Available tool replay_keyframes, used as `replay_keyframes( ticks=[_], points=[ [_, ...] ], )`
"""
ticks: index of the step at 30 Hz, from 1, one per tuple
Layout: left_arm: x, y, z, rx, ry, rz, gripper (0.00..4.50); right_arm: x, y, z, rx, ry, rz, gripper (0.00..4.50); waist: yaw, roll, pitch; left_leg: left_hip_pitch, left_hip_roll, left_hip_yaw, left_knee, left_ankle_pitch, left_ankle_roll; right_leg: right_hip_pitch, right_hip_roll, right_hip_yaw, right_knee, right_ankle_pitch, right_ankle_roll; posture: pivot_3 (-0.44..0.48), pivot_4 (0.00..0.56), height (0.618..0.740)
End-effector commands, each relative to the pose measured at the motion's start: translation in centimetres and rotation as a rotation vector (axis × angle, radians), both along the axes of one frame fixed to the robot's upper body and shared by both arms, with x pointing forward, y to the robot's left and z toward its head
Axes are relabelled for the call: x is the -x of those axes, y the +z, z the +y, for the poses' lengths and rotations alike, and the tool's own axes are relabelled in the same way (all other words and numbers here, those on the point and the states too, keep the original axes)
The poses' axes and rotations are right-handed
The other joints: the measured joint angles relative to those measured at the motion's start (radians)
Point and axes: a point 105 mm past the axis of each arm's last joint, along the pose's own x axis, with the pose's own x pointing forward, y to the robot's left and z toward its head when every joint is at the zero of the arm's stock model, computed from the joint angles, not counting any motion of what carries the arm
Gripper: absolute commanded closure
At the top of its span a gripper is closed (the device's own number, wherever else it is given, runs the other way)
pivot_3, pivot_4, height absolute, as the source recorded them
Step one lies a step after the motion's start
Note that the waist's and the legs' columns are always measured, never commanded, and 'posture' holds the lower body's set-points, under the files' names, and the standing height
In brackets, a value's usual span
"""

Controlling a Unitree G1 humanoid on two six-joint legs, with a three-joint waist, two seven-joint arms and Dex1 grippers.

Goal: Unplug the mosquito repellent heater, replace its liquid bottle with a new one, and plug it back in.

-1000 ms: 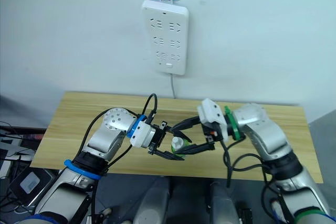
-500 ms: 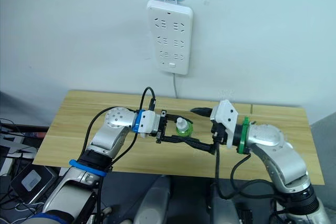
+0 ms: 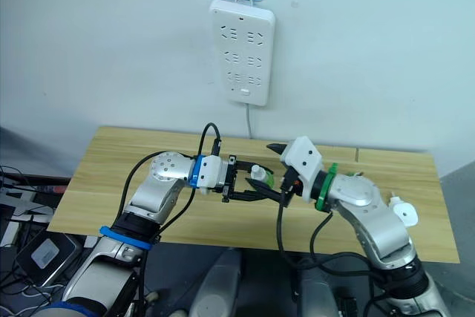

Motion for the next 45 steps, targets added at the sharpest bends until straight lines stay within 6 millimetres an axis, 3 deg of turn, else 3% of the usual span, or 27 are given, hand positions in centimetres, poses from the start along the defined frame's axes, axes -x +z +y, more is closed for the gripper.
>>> replay_keyframes(
  ticks=[1,6,12,18,22,25,30,36,39,42,45],
  points=[
    [0.3,0.7,-0.2,0.021,-0.018,-0.025,2.26,0.1,1.3,-2.6,-0.003,-0.044,-0.029,0.03,0.000,0.000,0.000,0.000,0.000,0.000,0.000,0.000,0.000,0.000,0.000,0.000,0.000,0.000,0.000,0.272,0.270,0.740],
    [0.2,0.6,-0.2,0.022,-0.016,-0.022,2.26,1.5,1.3,-3.7,0.029,0.013,0.008,0.03,-0.001,0.000,0.000,0.000,0.000,0.000,0.000,0.000,0.000,0.000,0.000,0.000,0.000,0.000,0.000,0.268,0.273,0.740],
    [0.0,0.7,-0.4,0.023,-0.019,-0.026,2.26,2.7,1.3,-0.2,-0.013,0.160,0.022,0.03,-0.023,0.000,0.000,0.001,0.000,0.000,0.000,0.000,0.000,0.000,0.000,0.000,0.000,0.000,0.000,0.271,0.273,0.740],
    [0.0,0.8,-0.5,0.023,-0.021,-0.031,2.26,0.6,0.9,2.1,-0.042,0.101,-0.017,0.03,-0.040,0.000,0.000,0.001,0.000,0.000,0.000,0.000,0.000,0.000,0.000,0.000,0.001,0.000,0.000,0.273,0.272,0.740],
    [0.2,0.6,-0.5,0.021,-0.025,-0.028,2.26,-0.6,1.2,1.3,-0.041,0.043,-0.052,0.03,-0.040,0.000,0.000,0.000,0.000,0.000,0.000,0.000,0.000,0.000,-0.001,0.000,0.000,0.000,0.000,0.278,0.271,0.740],
    [0.3,0.4,-0.3,0.016,-0.024,-0.023,2.26,-0.4,1.3,-0.7,0.003,0.033,-0.052,0.03,-0.042,0.000,0.000,0.000,0.000,0.000,0.000,0.000,0.000,0.000,-0.001,0.000,0.000,0.000,0.000,0.271,0.271,0.740],
    [0.2,0.5,-0.3,0.026,-0.018,-0.027,2.26,1.6,1.5,-2.5,0.010,0.087,0.022,0.03,-0.046,0.000,0.000,0.000,0.000,0.000,0.000,0.000,0.000,0.000,-0.001,0.000,0.000,0.000,0.000,0.269,0.272,0.740],
    [0.2,0.4,-0.2,0.021,-0.019,-0.025,2.26,3.9,2.2,-2.0,-0.054,0.165,0.125,0.03,-0.056,0.000,0.000,0.001,0.000,-0.001,0.000,0.000,0.000,0.001,0.000,0.000,0.001,0.000,0.000,0.262,0.267,0.740],
    [0.2,0.4,-0.3,0.020,-0.022,-0.026,2.26,3.7,2.8,-1.1,-0.106,0.162,0.135,0.65,-0.056,0.000,0.000,0.001,0.000,0.000,0.000,0.000,0.000,0.001,0.000,0.000,0.001,0.000,0.000,0.263,0.265,0.740],
    [0.2,0.5,-0.3,0.019,-0.027,-0.029,2.26,3.2,3.3,-0.1,-0.141,0.153,0.133,1.65,-0.055,0.000,0.000,0.001,0.000,0.000,0.001,0.000,0.000,0.001,0.000,0.001,0.001,0.001,0.001,0.264,0.262,0.740],
    [0.2,0.5,-0.4,0.016,-0.035,-0.031,2.26,2.9,3.3,1.1,-0.151,0.157,0.125,1.65,-0.054,0.000,0.000,0.001,0.000,0.000,0.001,0.000,0.000,0.001,0.000,0.000,0.001,0.001,0.001,0.264,0.262,0.740]
  ],
)
